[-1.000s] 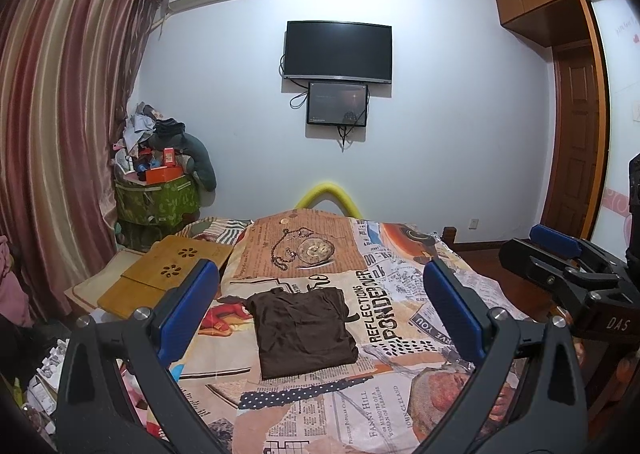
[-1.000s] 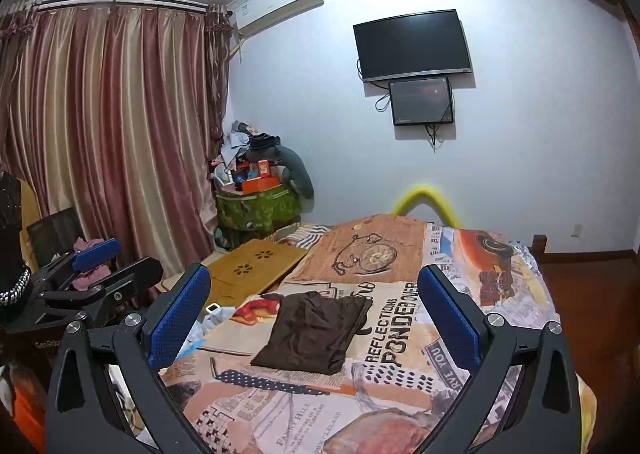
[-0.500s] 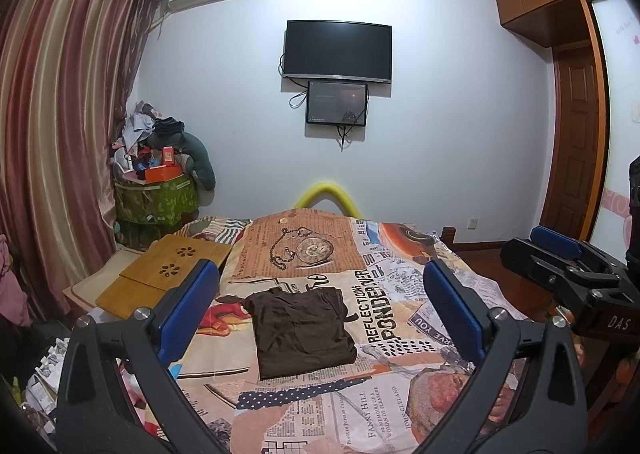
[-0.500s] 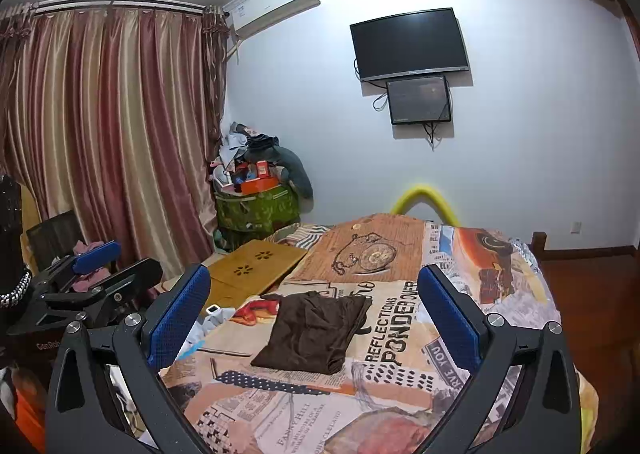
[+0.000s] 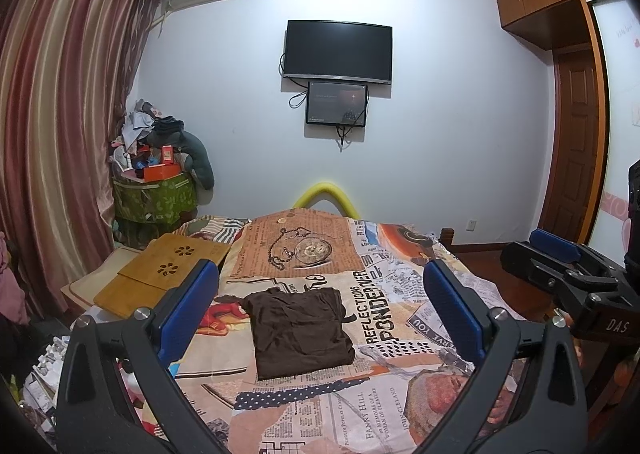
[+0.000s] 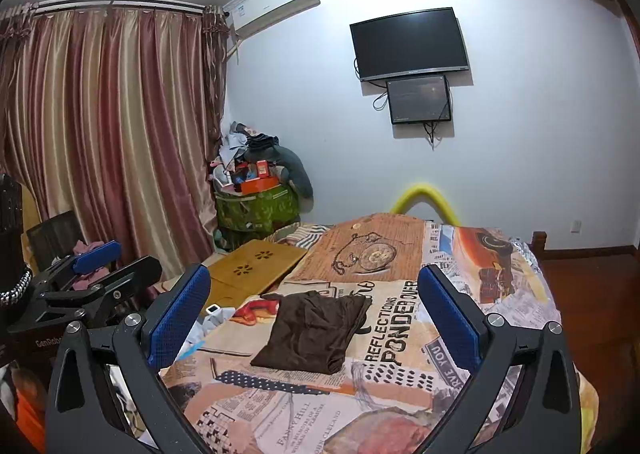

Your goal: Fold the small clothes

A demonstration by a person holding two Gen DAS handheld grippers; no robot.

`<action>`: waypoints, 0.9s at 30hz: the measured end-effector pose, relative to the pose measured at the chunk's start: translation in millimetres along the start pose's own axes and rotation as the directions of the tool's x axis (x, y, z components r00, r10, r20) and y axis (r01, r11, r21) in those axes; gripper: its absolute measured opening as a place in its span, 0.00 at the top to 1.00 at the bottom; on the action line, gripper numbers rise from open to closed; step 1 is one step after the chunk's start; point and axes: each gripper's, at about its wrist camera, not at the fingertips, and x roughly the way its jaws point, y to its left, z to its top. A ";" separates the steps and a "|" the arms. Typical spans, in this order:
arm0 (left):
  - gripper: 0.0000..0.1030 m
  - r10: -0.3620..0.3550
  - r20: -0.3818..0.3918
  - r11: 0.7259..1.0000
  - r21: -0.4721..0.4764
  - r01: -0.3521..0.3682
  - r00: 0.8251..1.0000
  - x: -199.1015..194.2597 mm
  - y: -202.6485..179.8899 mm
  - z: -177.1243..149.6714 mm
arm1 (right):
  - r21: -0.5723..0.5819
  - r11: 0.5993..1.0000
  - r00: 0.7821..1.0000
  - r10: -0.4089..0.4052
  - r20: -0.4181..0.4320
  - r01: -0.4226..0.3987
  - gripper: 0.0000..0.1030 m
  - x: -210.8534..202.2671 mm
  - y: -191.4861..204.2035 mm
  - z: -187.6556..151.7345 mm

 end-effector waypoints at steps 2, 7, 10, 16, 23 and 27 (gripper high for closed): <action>0.00 0.000 -0.002 1.000 -0.001 0.000 1.000 -0.3 0.2 0.4 | 0.000 1.000 1.000 -0.002 0.002 0.002 0.00 0.3 0.1 -0.4; 0.00 0.003 -0.004 1.000 -0.002 -0.003 1.000 2.2 -2.5 -0.2 | 0.000 1.000 1.000 -0.003 0.001 0.003 0.00 0.4 -0.1 -0.5; 0.00 0.004 -0.003 1.000 -0.004 -0.004 1.000 3.0 -3.6 -0.6 | 0.000 1.000 1.000 -0.002 0.000 0.002 0.00 -0.1 0.0 -1.0; 0.00 0.004 -0.004 1.000 -0.004 -0.004 1.000 2.8 -3.5 -0.3 | 0.000 1.000 1.000 -0.003 0.000 0.003 0.00 -0.1 0.5 -0.8; 0.00 0.000 0.000 1.000 -0.014 0.000 1.000 5.7 -7.9 -3.2 | 0.001 1.000 1.000 -0.002 0.000 0.002 0.00 0.2 -0.2 -0.6; 0.00 0.001 -0.005 1.000 -0.014 -0.001 1.000 7.2 -11.4 -4.7 | 0.000 1.000 1.000 -0.004 0.000 0.004 0.00 0.6 0.1 -0.7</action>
